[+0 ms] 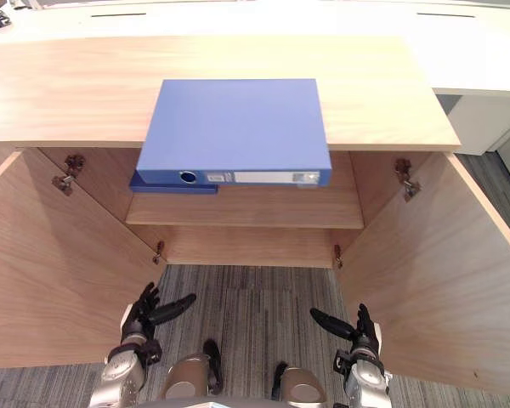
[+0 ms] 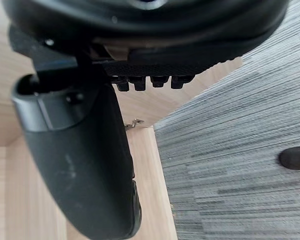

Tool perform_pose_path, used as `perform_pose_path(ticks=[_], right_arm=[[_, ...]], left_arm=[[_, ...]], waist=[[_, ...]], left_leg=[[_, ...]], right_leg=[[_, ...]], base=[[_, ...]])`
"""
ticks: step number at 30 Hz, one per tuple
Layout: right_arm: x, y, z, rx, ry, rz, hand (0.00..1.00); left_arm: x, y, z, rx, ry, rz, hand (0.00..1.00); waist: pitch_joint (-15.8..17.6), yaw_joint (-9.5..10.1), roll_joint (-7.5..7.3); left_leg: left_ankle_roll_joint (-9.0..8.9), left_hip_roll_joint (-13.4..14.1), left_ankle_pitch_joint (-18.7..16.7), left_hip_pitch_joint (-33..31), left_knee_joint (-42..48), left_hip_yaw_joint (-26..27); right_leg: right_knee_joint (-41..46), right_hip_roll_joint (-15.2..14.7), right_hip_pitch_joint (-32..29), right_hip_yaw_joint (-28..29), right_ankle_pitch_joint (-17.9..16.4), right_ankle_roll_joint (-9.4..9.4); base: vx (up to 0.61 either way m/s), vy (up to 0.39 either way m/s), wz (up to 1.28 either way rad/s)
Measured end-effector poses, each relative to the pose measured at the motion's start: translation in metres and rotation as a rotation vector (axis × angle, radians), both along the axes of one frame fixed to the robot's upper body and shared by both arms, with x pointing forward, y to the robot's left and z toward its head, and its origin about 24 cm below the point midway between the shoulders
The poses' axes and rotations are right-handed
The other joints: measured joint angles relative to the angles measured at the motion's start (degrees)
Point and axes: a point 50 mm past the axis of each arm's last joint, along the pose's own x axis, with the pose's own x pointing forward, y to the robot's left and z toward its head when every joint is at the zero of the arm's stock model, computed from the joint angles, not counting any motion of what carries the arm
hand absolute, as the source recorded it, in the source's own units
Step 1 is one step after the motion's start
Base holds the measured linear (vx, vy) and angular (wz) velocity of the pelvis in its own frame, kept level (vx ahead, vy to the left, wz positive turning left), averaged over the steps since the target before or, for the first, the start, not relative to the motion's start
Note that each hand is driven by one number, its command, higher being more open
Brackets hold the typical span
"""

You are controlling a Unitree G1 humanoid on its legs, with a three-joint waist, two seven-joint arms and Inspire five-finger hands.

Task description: Walk over to the cabinet, pick up the folder, carry it to the office cabinet, place the folder inside the office cabinet, then close the office cabinet door

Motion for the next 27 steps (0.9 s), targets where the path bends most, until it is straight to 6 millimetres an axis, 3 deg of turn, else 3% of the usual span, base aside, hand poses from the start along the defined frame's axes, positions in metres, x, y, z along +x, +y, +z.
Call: perform_pose_path(ticks=[4,11,17,21,27], right_arm=[[0.000,0.001,0.000,0.005,-0.002,0.007,1.00],[0.000,-0.005,0.003,-0.021,-0.028,0.014,1.00],[-0.012,-0.013,0.001,-0.061,0.004,0.030,1.00],[-0.017,-0.009,-0.005,-0.070,0.047,0.066,1.00],[-0.028,-0.002,-0.010,-0.070,0.088,0.105,1.00]], left_arm=[[0.012,0.009,0.038,0.085,-0.168,-0.006,1.00],[0.015,0.013,0.107,0.458,-0.399,-0.101,1.00],[0.014,-0.006,0.160,0.821,-0.625,-0.211,1.00],[0.013,-0.017,0.172,0.980,-0.685,-0.280,1.00],[0.016,-0.032,0.174,1.122,-0.724,-0.370,1.00]], waist=[[-0.2,-0.14,0.28],[-1.6,-0.12,0.90],[-4.0,-0.08,2.10],[-5.4,-0.32,2.18],[-6.6,-1.17,2.15]], left_leg=[[0.62,-2.2,1.6,2.0,-4.8,-0.3],[0.48,-3.1,3.7,4.8,-10.7,-1.1],[0.42,-3.1,4.4,6.9,-12.9,-1.0],[0.43,-3.1,4.8,7.3,-13.7,-0.4],[0.58,-3.7,6.6,7.9,-15.8,0.2]], right_leg=[[-2.9,-1.3,1.5,-0.3,0.5,1.04],[-6.4,-0.9,3.6,0.0,1.9,1.35],[-7.2,-0.4,4.6,1.9,2.6,1.31],[-8.1,-0.4,4.6,3.5,3.2,1.20],[-8.3,-0.4,4.1,5.0,3.2,1.24]], base=[[0.11,0.048,0.12],[0.04,-0.004,0.05],[0.00,0.003,-0.01],[-0.04,0.027,-0.10],[-0.09,0.013,-0.05]])
